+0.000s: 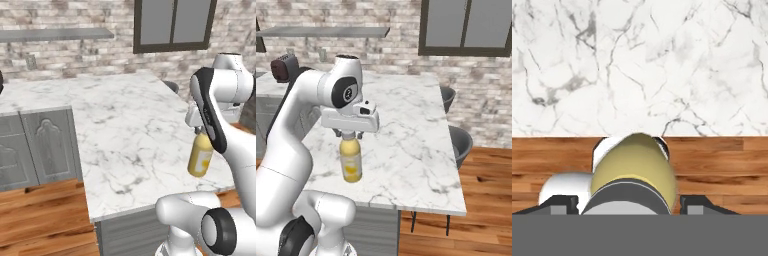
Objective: Move the drinks to the dining counter.
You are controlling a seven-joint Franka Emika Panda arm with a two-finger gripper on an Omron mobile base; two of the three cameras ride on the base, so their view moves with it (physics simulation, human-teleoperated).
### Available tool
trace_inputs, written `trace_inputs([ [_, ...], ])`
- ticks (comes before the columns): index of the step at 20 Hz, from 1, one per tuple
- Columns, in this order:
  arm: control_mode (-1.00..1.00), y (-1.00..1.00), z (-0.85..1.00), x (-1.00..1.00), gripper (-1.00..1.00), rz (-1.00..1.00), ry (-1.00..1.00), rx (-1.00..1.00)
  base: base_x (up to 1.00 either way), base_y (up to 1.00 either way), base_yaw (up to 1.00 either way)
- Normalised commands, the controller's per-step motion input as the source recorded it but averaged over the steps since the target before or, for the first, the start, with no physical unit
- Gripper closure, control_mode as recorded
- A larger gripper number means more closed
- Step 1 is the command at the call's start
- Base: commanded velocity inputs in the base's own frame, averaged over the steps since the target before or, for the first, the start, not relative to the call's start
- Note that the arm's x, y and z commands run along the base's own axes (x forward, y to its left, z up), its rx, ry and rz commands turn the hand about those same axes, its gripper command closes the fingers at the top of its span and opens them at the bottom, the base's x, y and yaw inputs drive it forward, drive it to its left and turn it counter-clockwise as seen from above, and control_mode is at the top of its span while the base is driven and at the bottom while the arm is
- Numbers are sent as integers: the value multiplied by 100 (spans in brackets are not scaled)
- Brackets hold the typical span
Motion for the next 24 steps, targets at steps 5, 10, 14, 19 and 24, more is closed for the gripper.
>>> trace_inputs([
  [5, -100, 30, 0, 76, 100, 0, 0, 0, 0, 0, 0],
  [10, -100, 43, 0, 74, 100, 0, 0, 0, 0, 0, 0],
  [14, -100, 48, -12, 70, 100, 0, 0, 0, 0, 0, 0],
  [19, -100, 47, -19, 73, 100, 0, 0, 0, 0, 0, 0],
  [24, -100, 33, -29, 65, 100, 0, 0, 0, 0, 0, 0],
])
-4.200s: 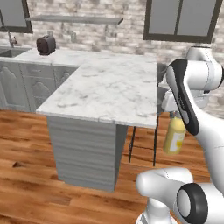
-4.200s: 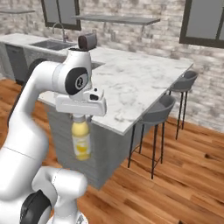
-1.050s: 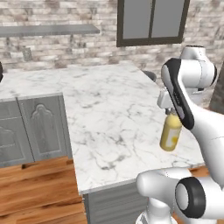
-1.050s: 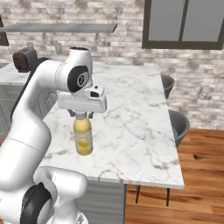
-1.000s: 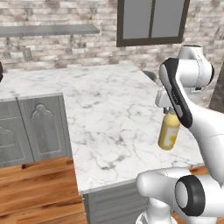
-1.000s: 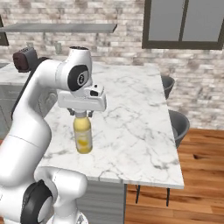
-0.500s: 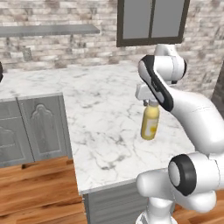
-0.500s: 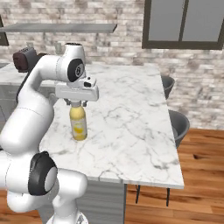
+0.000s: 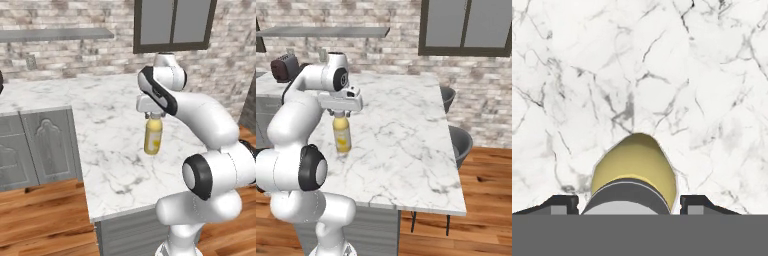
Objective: Move the drinks to the dining counter.
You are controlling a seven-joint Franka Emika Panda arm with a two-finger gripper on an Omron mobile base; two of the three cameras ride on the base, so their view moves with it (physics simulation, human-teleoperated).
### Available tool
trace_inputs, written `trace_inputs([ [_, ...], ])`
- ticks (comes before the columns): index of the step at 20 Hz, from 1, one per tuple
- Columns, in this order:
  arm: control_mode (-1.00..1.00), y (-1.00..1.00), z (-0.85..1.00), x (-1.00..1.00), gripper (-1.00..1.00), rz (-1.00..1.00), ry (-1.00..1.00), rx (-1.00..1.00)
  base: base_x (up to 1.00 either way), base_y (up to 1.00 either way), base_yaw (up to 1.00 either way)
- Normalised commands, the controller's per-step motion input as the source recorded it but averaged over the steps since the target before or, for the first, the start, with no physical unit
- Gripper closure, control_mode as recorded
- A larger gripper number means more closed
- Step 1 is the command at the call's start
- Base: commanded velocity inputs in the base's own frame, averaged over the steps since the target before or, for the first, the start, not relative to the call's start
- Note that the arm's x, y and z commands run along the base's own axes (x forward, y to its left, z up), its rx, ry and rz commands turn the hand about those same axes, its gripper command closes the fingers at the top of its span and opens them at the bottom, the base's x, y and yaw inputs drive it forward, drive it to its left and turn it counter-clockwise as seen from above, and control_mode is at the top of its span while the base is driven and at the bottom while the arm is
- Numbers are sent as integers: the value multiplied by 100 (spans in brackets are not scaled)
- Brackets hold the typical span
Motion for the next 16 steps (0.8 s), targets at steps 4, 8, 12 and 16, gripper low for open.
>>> trace_inputs([
  [4, -100, 39, -30, 68, 100, 0, 0, 0, 0, 0, 0],
  [8, -100, 30, -26, 59, 100, 0, 0, 0, 0, 0, 0],
  [12, -100, 15, -31, 39, 100, 0, 0, 0, 0, 0, 0],
  [16, -100, 7, -33, 25, 100, 0, 0, 0, 0, 0, 0],
])
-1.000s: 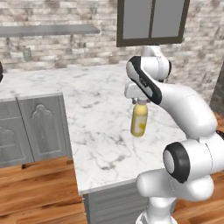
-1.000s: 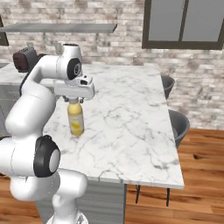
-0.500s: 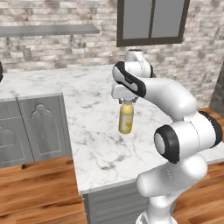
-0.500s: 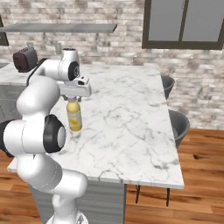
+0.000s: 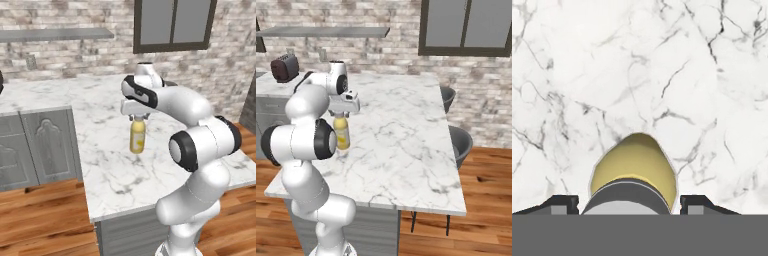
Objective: Move the drinks to the dining counter.
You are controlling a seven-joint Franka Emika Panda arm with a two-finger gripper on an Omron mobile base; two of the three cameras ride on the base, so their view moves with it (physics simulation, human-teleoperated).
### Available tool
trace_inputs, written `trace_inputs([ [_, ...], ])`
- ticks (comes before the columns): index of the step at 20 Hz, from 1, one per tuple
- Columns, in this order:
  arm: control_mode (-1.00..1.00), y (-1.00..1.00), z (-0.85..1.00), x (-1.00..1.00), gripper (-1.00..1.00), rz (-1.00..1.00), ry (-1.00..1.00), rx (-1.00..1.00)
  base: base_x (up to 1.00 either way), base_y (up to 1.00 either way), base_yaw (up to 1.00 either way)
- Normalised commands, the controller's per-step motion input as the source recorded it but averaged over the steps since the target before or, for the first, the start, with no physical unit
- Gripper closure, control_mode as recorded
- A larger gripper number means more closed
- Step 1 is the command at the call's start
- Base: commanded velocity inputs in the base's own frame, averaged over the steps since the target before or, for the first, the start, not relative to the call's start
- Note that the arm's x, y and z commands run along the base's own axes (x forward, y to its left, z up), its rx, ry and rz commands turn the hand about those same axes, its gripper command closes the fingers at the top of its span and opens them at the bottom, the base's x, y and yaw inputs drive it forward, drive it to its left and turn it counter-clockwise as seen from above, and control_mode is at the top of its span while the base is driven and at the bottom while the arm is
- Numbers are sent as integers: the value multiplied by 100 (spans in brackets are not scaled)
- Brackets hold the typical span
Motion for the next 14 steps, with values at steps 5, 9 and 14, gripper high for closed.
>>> trace_inputs([
  [5, -100, 5, -28, 20, 100, 0, 0, 0, 0, 0, 0],
  [9, -100, 3, -28, 19, 100, 0, 0, 0, 0, 0, 0],
  [14, -100, 8, -27, 19, 100, 0, 0, 0, 0, 0, 0],
])
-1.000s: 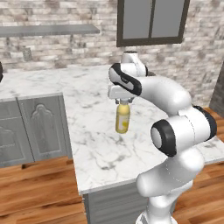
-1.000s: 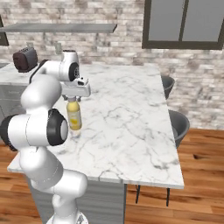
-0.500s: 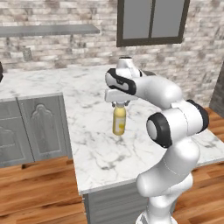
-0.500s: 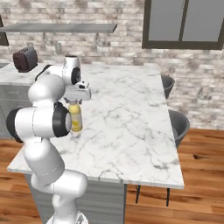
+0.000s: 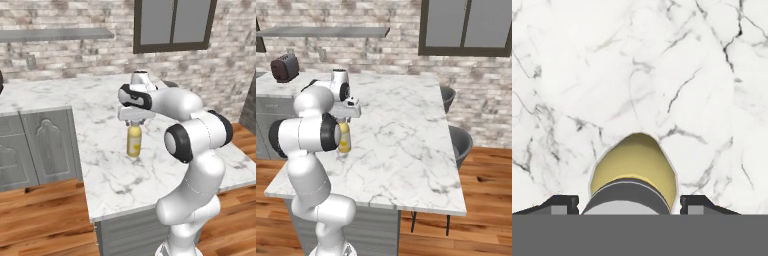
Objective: Move the drinks to the dining counter.
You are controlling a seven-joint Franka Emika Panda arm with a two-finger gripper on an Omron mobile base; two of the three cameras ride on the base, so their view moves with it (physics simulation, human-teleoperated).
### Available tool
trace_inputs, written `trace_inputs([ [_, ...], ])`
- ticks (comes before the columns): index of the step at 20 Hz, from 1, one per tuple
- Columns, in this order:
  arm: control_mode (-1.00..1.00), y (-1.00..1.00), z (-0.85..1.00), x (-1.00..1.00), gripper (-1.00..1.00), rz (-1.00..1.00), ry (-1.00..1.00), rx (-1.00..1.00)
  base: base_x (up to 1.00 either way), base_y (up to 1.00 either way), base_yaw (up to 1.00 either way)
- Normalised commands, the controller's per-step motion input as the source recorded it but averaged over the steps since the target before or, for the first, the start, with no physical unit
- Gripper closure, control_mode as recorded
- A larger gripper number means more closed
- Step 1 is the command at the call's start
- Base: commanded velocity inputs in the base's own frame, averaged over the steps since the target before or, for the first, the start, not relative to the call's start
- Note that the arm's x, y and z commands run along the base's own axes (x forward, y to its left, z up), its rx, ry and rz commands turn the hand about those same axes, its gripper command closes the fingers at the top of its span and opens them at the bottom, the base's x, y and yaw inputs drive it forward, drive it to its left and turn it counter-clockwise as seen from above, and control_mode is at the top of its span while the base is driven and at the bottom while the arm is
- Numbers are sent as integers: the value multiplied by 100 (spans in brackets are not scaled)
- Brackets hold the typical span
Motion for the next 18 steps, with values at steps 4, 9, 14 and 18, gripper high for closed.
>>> trace_inputs([
  [4, -100, 8, -28, 13, 100, 0, 0, 0, 0, 0, 0],
  [9, -100, 5, -25, 9, 100, 0, 0, 0, 0, 0, 0],
  [14, -100, 2, -7, 1, -100, 0, 0, 0, 0, 0, 0],
  [18, -100, 0, 0, 0, -100, 0, 0, 0, 0, 0, 0],
])
